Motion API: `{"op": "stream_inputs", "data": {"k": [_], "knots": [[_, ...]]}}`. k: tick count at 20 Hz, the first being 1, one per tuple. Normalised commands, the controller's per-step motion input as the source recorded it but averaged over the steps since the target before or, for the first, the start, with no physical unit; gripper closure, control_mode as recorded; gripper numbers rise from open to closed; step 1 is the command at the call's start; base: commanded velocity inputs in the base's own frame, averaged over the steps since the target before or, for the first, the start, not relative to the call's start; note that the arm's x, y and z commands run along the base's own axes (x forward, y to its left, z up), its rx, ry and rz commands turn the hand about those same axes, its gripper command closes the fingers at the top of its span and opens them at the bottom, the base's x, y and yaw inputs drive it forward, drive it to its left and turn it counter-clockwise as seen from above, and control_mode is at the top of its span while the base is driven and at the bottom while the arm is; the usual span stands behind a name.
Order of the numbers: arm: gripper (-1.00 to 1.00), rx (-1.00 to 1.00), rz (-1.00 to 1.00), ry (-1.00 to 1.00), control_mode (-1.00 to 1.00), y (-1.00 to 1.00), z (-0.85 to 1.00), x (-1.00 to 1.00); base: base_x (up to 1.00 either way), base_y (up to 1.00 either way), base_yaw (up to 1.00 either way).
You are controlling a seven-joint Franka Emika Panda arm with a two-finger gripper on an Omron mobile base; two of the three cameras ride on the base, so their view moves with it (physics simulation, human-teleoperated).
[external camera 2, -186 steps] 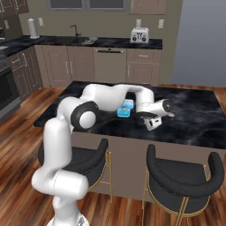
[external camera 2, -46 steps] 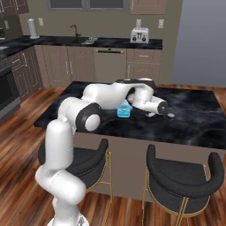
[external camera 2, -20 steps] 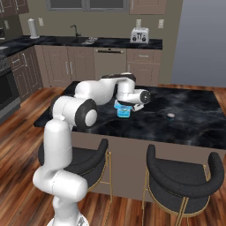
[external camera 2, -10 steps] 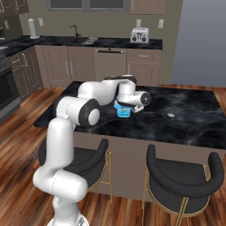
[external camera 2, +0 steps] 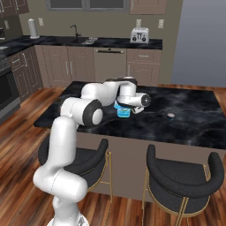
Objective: Stack the yogurt containers by placing the smaller containers on top of the larger containers.
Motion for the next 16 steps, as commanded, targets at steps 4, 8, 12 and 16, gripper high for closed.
{"op": "stream_inputs", "data": {"k": [4, 8, 12, 16], "knots": [[1.0, 0.0, 0.01, 0.0, -1.0, 0.0, -0.19, 0.17, 0.0, 0.0, 0.0], [1.0, 0.0, 0.01, -0.01, -1.0, -0.01, -0.17, 0.19, 0.0, 0.0, 0.0], [1.0, 0.0, 0.01, 0.0, -1.0, -0.01, -0.15, 0.25, 0.0, 0.0, 0.0], [1.0, 0.0, 0.0, -0.01, -1.0, -0.04, -0.14, 0.19, 0.0, 0.0, 0.0]]}}
